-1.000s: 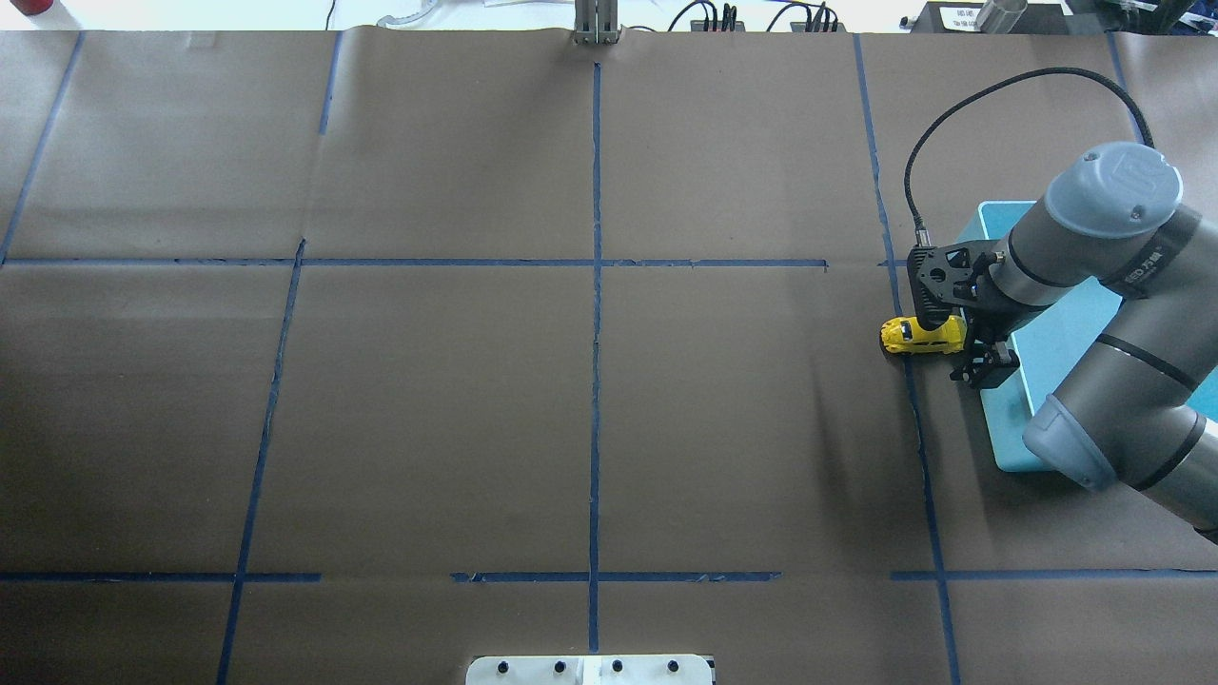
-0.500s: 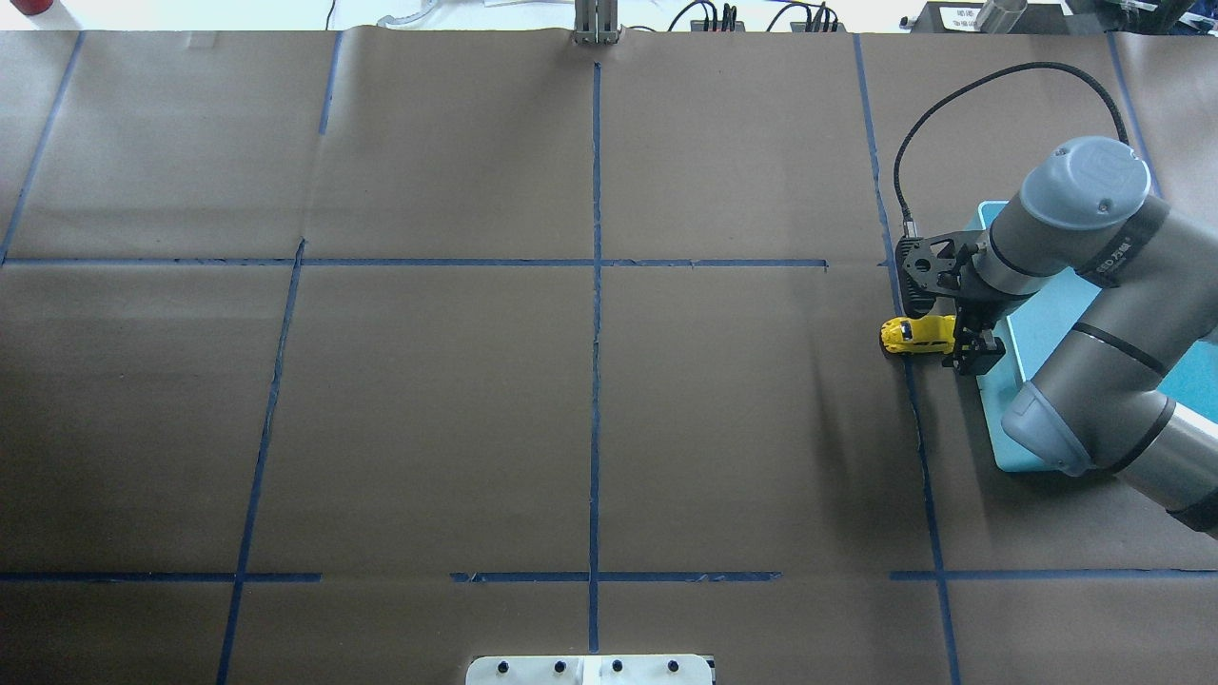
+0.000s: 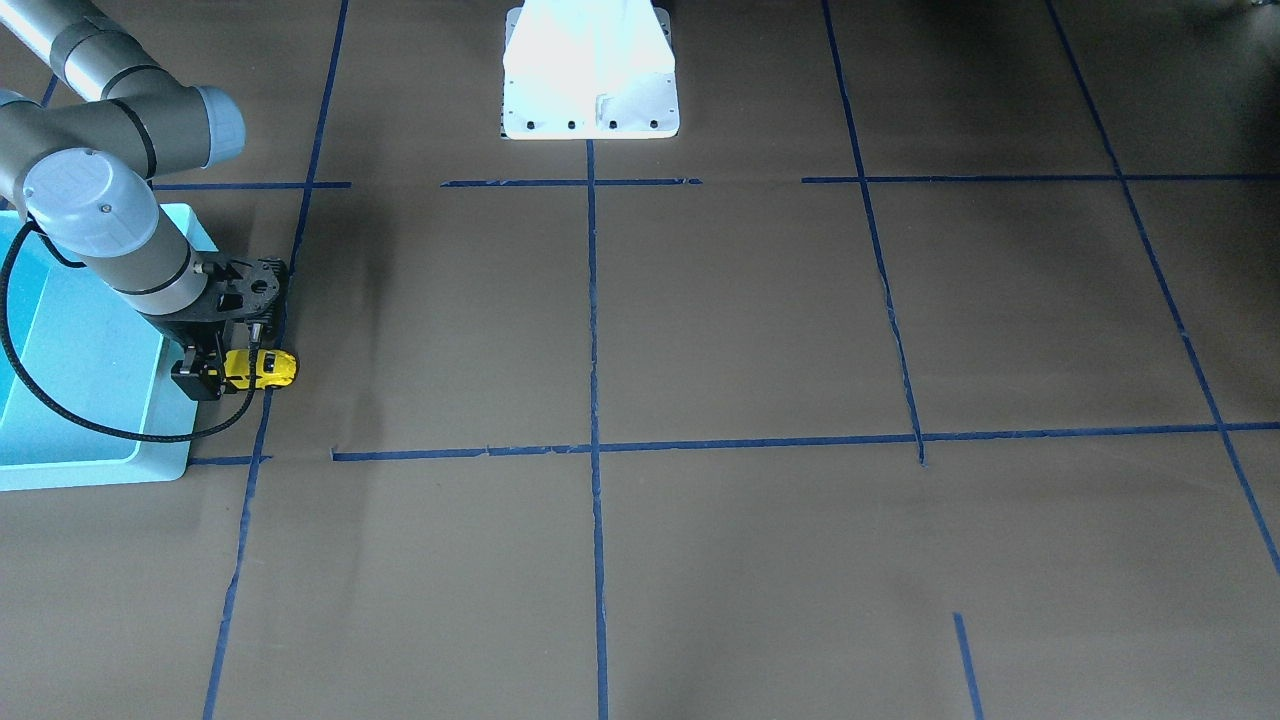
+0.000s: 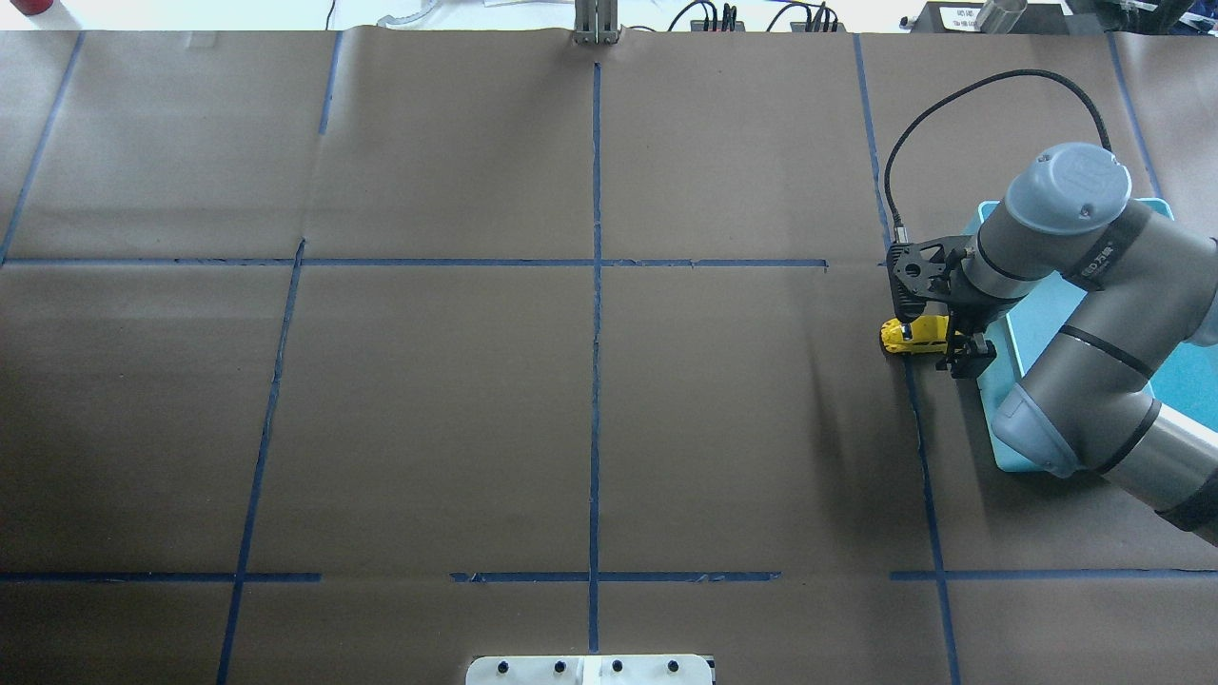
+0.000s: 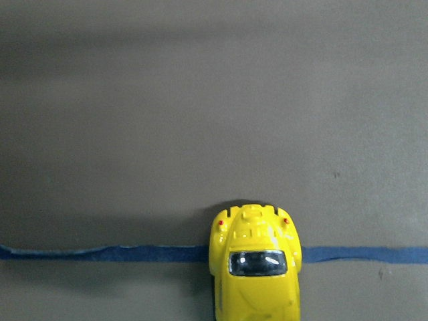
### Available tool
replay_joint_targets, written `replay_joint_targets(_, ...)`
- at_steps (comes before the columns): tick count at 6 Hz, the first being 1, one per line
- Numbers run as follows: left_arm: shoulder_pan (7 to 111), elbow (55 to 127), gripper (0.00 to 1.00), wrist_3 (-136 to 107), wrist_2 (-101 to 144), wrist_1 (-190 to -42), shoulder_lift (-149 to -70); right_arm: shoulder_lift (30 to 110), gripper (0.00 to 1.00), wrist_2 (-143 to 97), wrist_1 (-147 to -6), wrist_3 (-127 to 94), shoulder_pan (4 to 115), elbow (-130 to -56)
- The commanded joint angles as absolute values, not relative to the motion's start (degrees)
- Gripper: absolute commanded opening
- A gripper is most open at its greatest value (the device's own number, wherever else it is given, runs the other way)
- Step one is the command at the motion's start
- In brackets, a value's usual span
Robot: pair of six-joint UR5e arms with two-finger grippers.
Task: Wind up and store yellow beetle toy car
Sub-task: 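Lower the right gripper and close it on the yellow car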
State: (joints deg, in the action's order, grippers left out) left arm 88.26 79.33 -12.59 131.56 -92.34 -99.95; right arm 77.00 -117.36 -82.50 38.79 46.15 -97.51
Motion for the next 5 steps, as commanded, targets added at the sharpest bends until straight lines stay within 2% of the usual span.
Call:
replay_joint_targets(1,88.4,79.3,1.00,-12.3,131.7,-92.4,-99.8,76.6,1.00,-117.2,-82.4,38.8,45.4,-96.3)
replay_joint_targets(2,88.4,79.4,1.00,-12.1,131.7,-92.5,-99.1,76.6,1.00,-117.2,-82.4,38.8,45.3,-95.9)
replay_joint_targets(3,88.4,79.5,1.00,-12.1,131.9,-92.7,-98.9,76.6,0.91,-117.2,-82.4,38.8,45.3,-95.8)
replay_joint_targets(4,88.4,79.5,1.00,-12.2,132.0,-92.7,-98.6,77.2,0.48,-117.1,-78.7,38.8,45.4,-95.1)
replay_joint_targets(5,88.8,79.6,1.00,-12.1,133.6,-93.1,-98.1,76.6,0.18,-117.3,-76.8,39.0,45.3,-93.3)
